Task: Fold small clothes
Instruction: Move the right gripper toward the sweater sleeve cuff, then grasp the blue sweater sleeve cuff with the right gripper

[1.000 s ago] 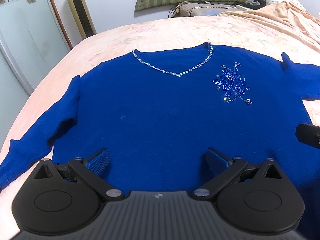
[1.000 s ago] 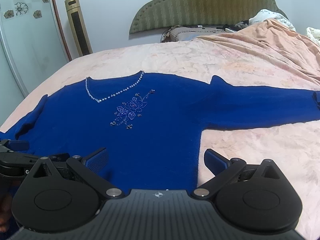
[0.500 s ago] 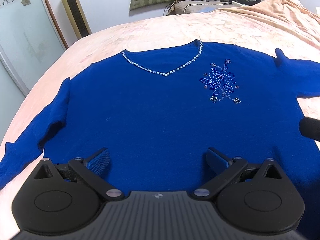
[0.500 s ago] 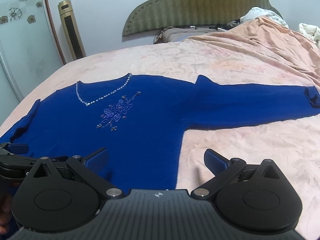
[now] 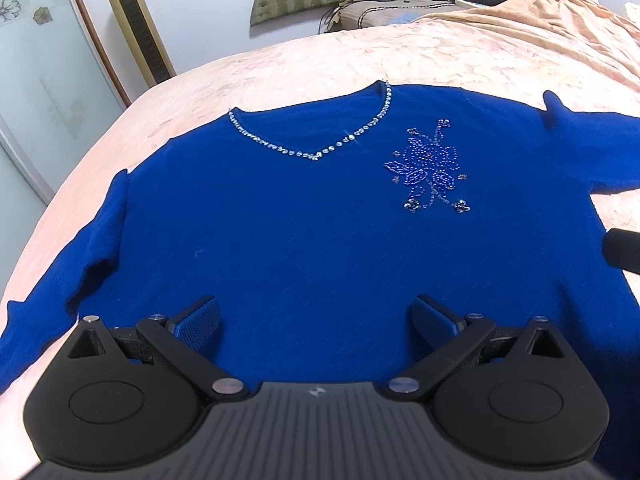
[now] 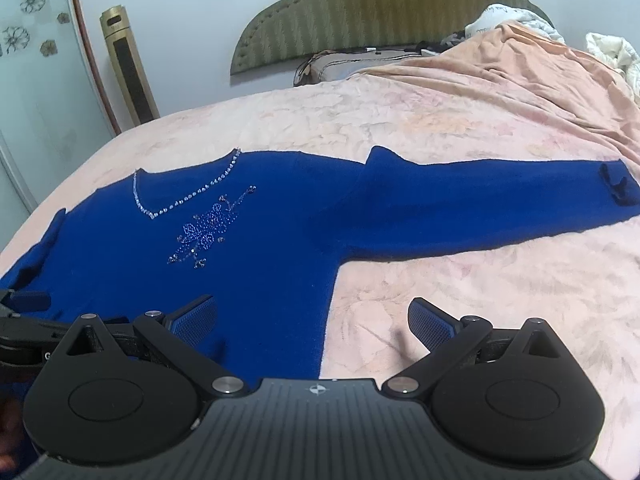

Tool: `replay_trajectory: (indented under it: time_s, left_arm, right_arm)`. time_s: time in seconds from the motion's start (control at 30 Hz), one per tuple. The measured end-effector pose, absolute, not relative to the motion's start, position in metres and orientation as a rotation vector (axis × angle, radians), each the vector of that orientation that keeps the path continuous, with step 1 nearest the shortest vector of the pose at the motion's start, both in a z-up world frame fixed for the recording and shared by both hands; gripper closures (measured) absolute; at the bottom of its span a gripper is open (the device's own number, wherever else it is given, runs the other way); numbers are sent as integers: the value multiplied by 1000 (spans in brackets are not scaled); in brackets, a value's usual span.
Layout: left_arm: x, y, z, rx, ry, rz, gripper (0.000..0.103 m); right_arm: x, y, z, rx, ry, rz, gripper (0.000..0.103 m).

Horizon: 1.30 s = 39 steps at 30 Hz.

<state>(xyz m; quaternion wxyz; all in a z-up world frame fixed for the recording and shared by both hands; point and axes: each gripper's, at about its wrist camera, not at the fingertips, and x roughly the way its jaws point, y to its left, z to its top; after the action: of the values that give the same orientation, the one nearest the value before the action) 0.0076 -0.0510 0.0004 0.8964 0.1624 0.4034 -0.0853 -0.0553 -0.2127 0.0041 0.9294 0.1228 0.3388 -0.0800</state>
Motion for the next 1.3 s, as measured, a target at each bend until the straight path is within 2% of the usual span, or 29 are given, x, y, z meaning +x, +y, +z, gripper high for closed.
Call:
replay_trajectory:
  time_s: [0.57,1.03,1.2,1.3]
  left_arm:
    - [17,-69,-4,323,849,-227,0]
    - [22,-77,-6,347,842,-225,0]
    - [20,-79,-4,369,826,-233,0]
    - [20,-78,-4,372,831,-237,0]
  right_arm:
    - [-50,-237,11,240,681,-227,4]
    - [-45,-264,23,67,692,-307,6]
    - [-46,-292,22,33,703,-369,6]
    - [-47,-329,19,44,718,-423,10]
